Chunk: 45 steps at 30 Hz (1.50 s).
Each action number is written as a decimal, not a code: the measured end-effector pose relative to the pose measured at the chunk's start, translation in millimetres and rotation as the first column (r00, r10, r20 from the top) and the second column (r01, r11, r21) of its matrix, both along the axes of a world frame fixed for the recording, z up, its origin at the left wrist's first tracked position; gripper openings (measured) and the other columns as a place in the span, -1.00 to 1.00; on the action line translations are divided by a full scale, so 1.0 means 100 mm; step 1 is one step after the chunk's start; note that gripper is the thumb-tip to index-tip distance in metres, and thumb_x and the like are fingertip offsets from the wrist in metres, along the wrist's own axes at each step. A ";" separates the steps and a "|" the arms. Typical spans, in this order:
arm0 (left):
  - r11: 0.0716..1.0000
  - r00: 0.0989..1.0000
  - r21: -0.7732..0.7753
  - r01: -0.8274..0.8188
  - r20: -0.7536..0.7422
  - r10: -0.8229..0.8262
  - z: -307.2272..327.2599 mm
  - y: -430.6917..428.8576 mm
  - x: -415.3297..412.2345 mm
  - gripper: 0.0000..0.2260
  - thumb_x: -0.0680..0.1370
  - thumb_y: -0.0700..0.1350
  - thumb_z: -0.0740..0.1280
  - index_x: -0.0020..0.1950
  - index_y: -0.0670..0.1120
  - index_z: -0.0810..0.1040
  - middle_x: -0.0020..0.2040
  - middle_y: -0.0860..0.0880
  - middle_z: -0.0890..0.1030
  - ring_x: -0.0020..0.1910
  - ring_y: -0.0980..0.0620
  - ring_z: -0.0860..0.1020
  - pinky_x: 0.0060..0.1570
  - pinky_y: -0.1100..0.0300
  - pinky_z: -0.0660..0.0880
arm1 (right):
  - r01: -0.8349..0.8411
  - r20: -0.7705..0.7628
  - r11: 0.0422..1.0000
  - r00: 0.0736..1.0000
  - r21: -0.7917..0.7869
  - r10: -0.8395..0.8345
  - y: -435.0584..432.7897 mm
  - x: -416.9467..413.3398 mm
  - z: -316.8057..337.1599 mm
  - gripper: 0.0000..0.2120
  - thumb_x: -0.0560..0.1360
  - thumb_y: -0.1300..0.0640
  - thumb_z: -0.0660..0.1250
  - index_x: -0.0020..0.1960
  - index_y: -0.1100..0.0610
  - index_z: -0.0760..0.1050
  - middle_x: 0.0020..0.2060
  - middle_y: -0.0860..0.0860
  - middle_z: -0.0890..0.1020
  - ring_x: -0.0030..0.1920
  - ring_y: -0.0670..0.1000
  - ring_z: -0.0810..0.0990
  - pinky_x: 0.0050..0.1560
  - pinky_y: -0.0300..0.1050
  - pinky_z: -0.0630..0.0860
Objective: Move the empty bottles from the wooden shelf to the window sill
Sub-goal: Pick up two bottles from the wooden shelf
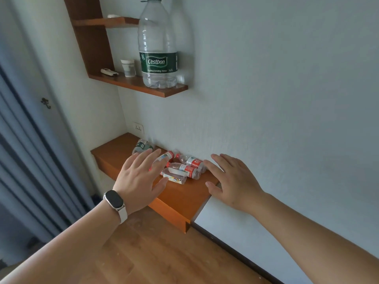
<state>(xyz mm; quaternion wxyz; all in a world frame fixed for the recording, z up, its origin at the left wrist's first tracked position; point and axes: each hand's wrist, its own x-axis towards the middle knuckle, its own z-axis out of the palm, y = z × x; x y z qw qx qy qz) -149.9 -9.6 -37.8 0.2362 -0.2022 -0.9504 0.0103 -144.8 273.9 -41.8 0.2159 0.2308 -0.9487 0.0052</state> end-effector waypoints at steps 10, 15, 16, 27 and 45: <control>0.997 0.996 0.062 0.054 0.073 -0.058 -0.41 -0.31 -1.22 -0.57 0.55 0.14 0.28 0.37 0.02 0.54 0.39 -0.10 0.55 0.38 -0.22 0.50 0.32 -0.25 0.43 | 0.087 0.038 0.994 0.995 0.062 -0.089 -0.26 -1.02 -0.14 -0.46 0.52 -0.17 0.15 0.36 0.12 0.49 0.30 0.14 0.57 0.26 0.21 0.55 0.19 0.14 0.52; 0.994 0.993 0.101 0.037 0.105 -0.047 -0.61 -0.41 -1.52 -0.60 0.56 0.12 0.31 0.37 0.02 0.53 0.39 -0.08 0.56 0.38 -0.21 0.50 0.31 -0.24 0.46 | 0.085 0.056 0.994 0.994 0.068 -0.089 -0.36 -1.38 -0.24 -0.47 0.52 -0.17 0.15 0.35 0.11 0.49 0.30 0.12 0.57 0.24 0.19 0.55 0.18 0.12 0.53; 0.995 0.993 0.101 0.024 0.114 -0.036 -0.64 -0.43 -1.57 -0.60 0.56 0.12 0.31 0.36 0.02 0.54 0.38 -0.08 0.57 0.37 -0.21 0.51 0.30 -0.23 0.46 | 0.081 0.058 0.995 0.995 0.065 -0.085 -0.38 -1.46 -0.25 -0.48 0.52 -0.17 0.16 0.35 0.10 0.49 0.30 0.12 0.57 0.24 0.18 0.55 0.18 0.12 0.53; 0.958 0.965 0.213 -0.191 0.217 0.145 -0.98 -0.30 -2.15 -0.57 0.60 0.20 0.14 0.39 0.08 0.52 0.44 -0.02 0.52 0.44 -0.15 0.45 0.39 -0.15 0.35 | 0.004 0.213 1.000 0.977 0.021 -0.009 -0.36 -2.53 -0.94 -0.52 0.52 -0.18 0.25 0.35 0.04 0.45 0.31 0.07 0.55 0.27 0.13 0.54 0.19 0.08 0.53; 0.517 0.547 0.310 -0.798 0.734 0.404 -2.02 0.64 -3.20 -0.56 0.66 0.16 0.17 0.52 0.06 0.36 0.46 0.04 0.45 0.42 -0.01 0.39 0.29 0.11 0.40 | -0.151 0.701 0.980 0.684 -0.132 0.200 -0.08 -4.39 -2.23 -0.42 0.59 -0.23 0.13 0.52 0.00 0.17 0.49 -0.03 0.29 0.47 0.04 0.30 0.38 0.02 0.40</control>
